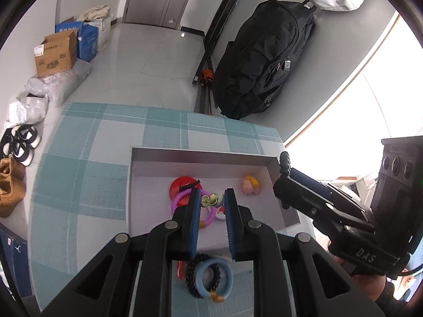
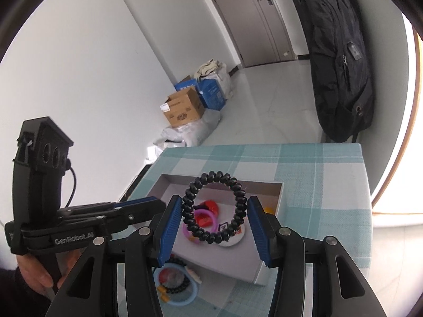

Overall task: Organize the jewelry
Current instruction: 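Carry the yellow charm and black hair tie into the gray box and open both tools, then lift both tools out of the box toward the blue bangle, then close the right tool on the light blue bangle, then grasp the second black coiled hair tie with the left tool while the right tool holds the blue bangle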

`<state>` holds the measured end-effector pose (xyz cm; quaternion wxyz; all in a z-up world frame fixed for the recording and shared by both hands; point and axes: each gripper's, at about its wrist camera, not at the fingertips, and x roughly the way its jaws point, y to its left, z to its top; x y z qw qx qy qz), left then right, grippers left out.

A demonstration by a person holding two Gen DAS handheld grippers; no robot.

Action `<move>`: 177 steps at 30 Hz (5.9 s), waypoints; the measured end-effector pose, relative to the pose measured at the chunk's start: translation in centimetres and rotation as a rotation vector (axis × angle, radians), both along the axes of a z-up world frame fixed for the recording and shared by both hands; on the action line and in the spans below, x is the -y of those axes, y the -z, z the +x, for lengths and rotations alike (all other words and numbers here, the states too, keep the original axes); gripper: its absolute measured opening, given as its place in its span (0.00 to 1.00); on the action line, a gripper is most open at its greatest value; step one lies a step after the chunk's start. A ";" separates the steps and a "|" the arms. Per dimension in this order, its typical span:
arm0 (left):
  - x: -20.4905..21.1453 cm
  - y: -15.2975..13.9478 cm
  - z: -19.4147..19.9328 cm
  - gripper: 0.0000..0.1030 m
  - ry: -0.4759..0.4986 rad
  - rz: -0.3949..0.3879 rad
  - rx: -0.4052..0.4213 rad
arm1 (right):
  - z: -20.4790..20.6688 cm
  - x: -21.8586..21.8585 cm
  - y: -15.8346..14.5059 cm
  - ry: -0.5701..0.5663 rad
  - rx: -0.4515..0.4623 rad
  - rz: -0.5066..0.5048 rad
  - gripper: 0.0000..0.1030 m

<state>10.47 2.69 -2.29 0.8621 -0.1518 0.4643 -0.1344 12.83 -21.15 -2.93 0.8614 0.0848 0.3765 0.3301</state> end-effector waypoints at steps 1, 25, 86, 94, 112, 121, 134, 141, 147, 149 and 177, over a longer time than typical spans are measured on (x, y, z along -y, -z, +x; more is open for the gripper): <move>-0.1 0.2 0.2 0.13 0.000 -0.002 -0.005 | 0.2 -0.1 0.1 0.000 -0.001 -0.005 0.48; -0.9 1.8 1.7 0.18 0.020 -0.079 -0.048 | 0.8 -1.4 1.1 -0.012 0.004 -0.062 0.69; -5.1 2.1 -7.9 0.73 -0.199 0.016 -0.035 | -7.9 -4.1 5.1 -0.153 -0.075 -0.183 1.00; -5.5 2.4 -8.1 0.73 -0.187 -0.005 -0.048 | -6.8 -5.4 6.0 -0.157 -0.103 -0.166 0.89; -6.0 2.9 -7.6 0.73 -0.194 -0.069 -0.081 | -6.7 -5.5 6.3 -0.154 -0.086 -0.195 0.59; -5.0 2.1 -8.1 0.73 -0.180 -0.019 -0.012 | -6.9 -5.0 5.8 -0.130 -0.081 -0.203 0.59; -0.2 3.3 -7.0 0.40 -0.029 0.081 -0.014 | -6.2 -1.0 4.9 -0.024 -0.114 -0.153 0.59; 0.4 3.5 -6.9 0.15 -0.007 0.118 -0.012 | -6.0 0.0 4.3 -0.016 -0.109 -0.128 0.59; 0.5 3.4 -7.2 0.04 -0.009 0.134 0.002 | -6.1 0.2 4.1 -0.017 -0.105 -0.114 0.59; 0.6 3.3 -7.4 0.02 -0.011 0.150 0.006 | -6.2 0.2 4.0 -0.018 -0.104 -0.113 0.59; 1.2 4.4 -7.2 0.05 -0.018 0.129 -0.070 | -5.9 1.4 3.6 -0.003 -0.120 -0.058 0.59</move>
